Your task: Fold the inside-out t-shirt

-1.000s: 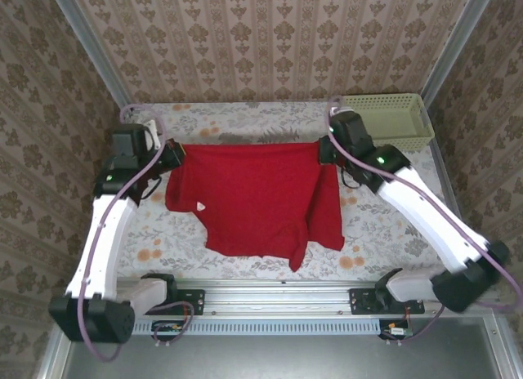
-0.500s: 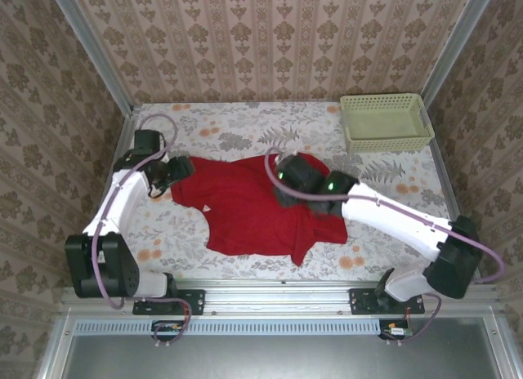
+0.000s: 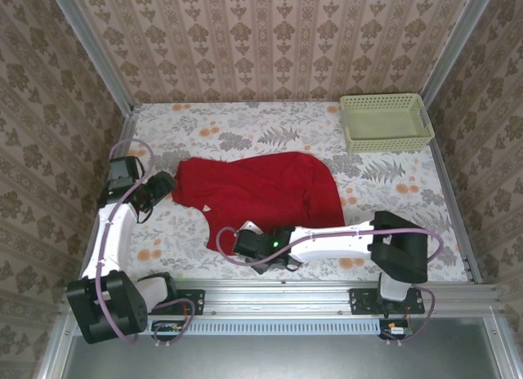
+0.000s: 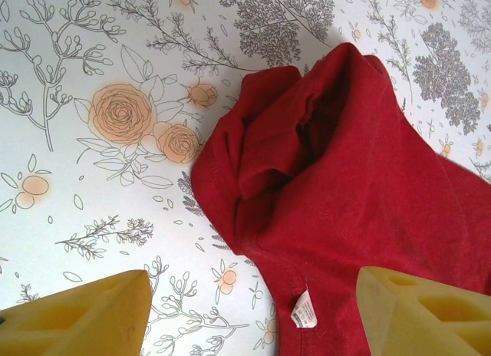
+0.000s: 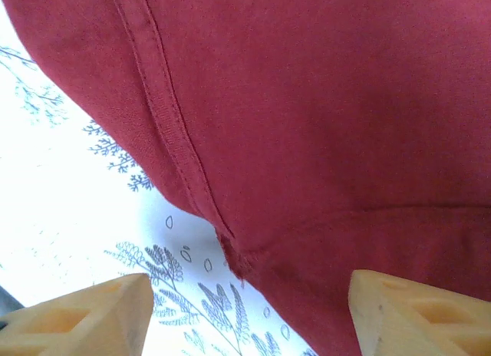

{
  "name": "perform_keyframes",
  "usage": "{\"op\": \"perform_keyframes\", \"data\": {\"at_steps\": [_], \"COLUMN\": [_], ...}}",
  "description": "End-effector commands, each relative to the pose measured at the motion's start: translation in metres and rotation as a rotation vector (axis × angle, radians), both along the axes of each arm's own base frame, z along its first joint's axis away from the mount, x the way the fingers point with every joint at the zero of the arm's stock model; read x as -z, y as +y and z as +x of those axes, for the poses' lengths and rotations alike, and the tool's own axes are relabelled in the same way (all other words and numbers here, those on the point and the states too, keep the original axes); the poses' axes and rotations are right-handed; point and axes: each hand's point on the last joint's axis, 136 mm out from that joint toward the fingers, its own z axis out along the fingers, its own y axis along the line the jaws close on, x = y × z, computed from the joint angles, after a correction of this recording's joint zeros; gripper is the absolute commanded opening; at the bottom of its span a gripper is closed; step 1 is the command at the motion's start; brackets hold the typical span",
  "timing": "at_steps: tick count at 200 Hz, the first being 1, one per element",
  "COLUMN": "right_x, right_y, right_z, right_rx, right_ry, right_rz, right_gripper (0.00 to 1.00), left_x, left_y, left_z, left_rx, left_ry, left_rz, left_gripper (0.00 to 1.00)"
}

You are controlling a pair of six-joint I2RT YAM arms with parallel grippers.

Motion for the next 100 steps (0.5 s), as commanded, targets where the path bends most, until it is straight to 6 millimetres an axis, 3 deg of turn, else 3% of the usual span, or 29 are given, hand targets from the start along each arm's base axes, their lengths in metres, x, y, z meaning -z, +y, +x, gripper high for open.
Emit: {"op": "perform_keyframes", "data": {"at_steps": [1,28,52,74,100], "right_x": [0.001,0.013,0.008,-0.026,-0.094], "right_y": [0.011,0.002,-0.003,-0.019,-0.049], "right_z": [0.010,0.015,0.024,0.034,0.042], "right_rx": [0.025,0.030,0.043,0.068,0.103], "right_ry": [-0.033,-0.059,-0.112,-0.208,-0.341], "right_rz": [-0.005,-0.084,-0.117,-0.126,-0.087], "right_gripper": [0.65,0.53,0.31,0.09,0.00], "left_x": [-0.002,0.002,0.008,0.012,0.013], "left_y": [-0.003,-0.004,-0.005,-0.006,-0.014], "left_z": [0.001,0.002,0.004,0.005,0.007], "left_rx": [-0.002,0.001,0.003,0.008,0.041], "left_ry": [-0.022,-0.014,0.009,0.028,0.037], "left_rz": [-0.040,-0.048,-0.059,-0.060,-0.041], "left_gripper": [0.72,0.73,0.73,0.73,0.73]}}
